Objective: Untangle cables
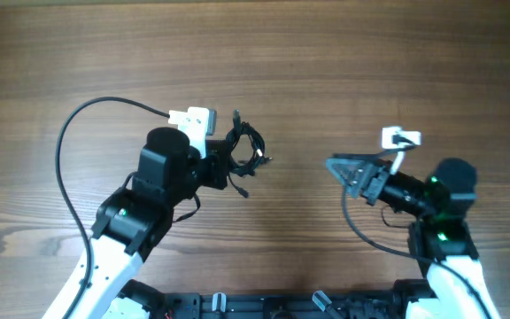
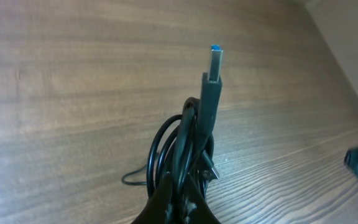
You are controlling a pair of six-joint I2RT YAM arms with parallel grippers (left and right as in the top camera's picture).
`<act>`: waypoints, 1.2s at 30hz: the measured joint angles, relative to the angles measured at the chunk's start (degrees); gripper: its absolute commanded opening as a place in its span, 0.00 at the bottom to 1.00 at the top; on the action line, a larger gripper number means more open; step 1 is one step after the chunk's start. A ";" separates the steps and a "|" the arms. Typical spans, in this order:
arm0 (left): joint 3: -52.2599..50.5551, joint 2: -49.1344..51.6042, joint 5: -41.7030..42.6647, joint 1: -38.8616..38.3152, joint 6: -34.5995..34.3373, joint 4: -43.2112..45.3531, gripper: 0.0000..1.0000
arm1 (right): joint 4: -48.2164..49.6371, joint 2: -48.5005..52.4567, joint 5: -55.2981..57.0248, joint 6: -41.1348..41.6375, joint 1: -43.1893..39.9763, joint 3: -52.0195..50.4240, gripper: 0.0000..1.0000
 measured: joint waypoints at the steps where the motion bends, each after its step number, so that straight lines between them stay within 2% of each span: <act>1: 0.00 0.81 0.31 0.00 -0.96 -0.13 0.04 | 1.95 2.19 -0.52 0.15 2.51 0.07 0.63; 2: 0.00 1.62 0.74 0.00 -1.57 -0.13 0.04 | 3.50 4.68 -0.50 0.37 5.64 0.07 0.68; 3: 0.00 2.40 1.51 0.00 -2.16 -0.20 0.04 | 4.07 6.36 0.09 0.44 8.04 0.07 0.77; 5: 0.00 2.99 3.23 0.00 -2.58 -0.24 0.04 | 5.70 9.62 3.32 -0.20 12.52 0.07 0.80; 9: 0.00 3.08 9.22 0.00 -0.42 -0.46 0.04 | 12.57 15.74 9.90 -1.11 15.96 0.07 0.98; 12: 0.00 3.08 14.23 0.00 3.72 -2.25 0.04 | 17.35 17.14 11.93 -2.36 15.80 0.07 0.98; 17: 0.00 3.08 22.18 0.00 9.38 -2.84 0.04 | 17.40 17.33 10.34 -10.38 15.78 0.07 0.82; 21: 0.00 3.08 27.19 0.00 11.28 -2.82 0.04 | 16.76 17.42 3.98 -15.96 15.80 0.07 0.65; 22: 0.00 3.08 27.96 0.00 11.45 -2.82 0.04 | 16.46 17.42 2.58 -17.03 15.80 0.07 0.59; 23: 0.00 3.08 28.72 0.00 11.65 -2.80 0.04 | 16.31 17.42 1.18 -18.34 15.80 0.07 0.43; 24: 0.00 3.08 29.40 0.00 11.80 -2.82 0.04 | 16.22 17.42 0.28 -19.15 15.78 0.07 0.34; 26: 0.00 3.08 30.18 0.00 11.87 -2.80 0.04 | 16.15 17.42 -0.46 -20.13 15.63 0.07 0.22; 29: 0.00 3.08 31.50 0.00 11.87 -2.43 0.04 | 16.06 17.42 -1.16 -21.38 15.63 0.07 0.14; 31: 0.00 3.08 32.48 0.00 11.87 -1.60 0.04 | 16.06 17.42 -1.44 -21.29 15.58 0.07 0.04; 32: 0.00 3.08 32.63 0.02 11.87 -1.36 0.06 | 16.04 17.42 -1.68 -21.11 15.58 0.07 0.04; 34: 0.00 3.08 32.76 0.02 11.87 -1.22 0.16 | 16.06 17.42 -1.95 -20.70 15.54 0.07 0.04; 36: 0.00 3.08 32.74 0.02 12.07 -1.01 0.34 | 16.04 17.42 -1.60 -19.10 15.56 0.07 0.04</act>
